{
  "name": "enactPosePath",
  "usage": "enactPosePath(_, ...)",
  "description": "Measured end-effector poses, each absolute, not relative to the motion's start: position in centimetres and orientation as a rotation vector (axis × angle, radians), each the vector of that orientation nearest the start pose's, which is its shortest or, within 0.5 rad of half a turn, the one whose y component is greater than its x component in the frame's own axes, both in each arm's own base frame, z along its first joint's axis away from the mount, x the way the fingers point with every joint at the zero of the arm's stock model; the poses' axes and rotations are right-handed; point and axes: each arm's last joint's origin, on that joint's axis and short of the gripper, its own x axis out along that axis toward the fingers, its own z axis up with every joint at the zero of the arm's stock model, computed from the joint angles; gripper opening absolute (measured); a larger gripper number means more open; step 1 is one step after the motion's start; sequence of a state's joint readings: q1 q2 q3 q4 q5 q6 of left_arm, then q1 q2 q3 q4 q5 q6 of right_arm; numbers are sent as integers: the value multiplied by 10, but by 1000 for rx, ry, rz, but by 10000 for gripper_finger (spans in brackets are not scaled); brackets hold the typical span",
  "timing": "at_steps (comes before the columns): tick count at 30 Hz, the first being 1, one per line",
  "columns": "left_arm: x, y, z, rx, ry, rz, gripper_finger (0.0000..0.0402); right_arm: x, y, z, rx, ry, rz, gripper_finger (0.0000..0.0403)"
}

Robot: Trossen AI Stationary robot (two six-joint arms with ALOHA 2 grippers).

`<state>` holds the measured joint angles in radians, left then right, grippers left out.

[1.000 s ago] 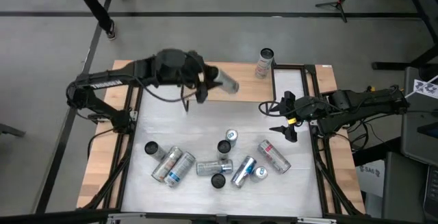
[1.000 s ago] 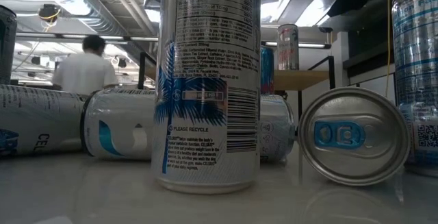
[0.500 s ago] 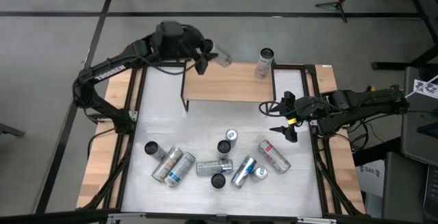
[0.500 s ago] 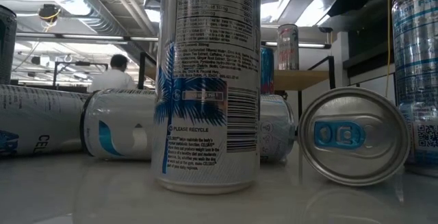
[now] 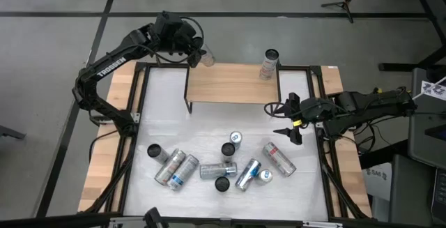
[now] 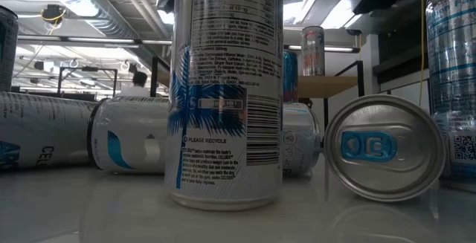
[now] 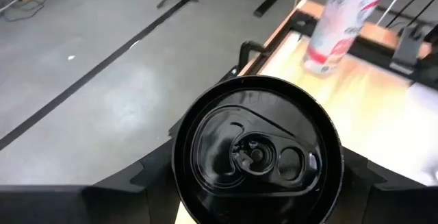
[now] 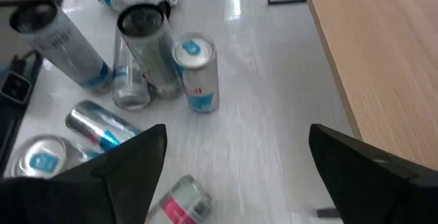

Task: Sort soda cans
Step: Put the top white yellow soda can on the shelf

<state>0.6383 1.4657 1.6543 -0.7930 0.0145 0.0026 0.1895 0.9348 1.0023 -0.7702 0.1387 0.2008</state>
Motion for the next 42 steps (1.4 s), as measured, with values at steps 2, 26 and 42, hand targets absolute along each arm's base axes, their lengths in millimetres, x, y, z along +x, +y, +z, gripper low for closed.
enactPosePath(2, 243, 182, 414, -184, 596, 596, 247, 177, 30, 333, 85, 659, -17, 351)
enactPosePath(26, 240, 208, 381, -209, 808, 541, 247, 185, 31, 345, 112, 509, -1, 351)
enactPosePath(42, 233, 211, 378, -232, 854, 549, 253, 185, 31, 345, 111, 513, -2, 351)
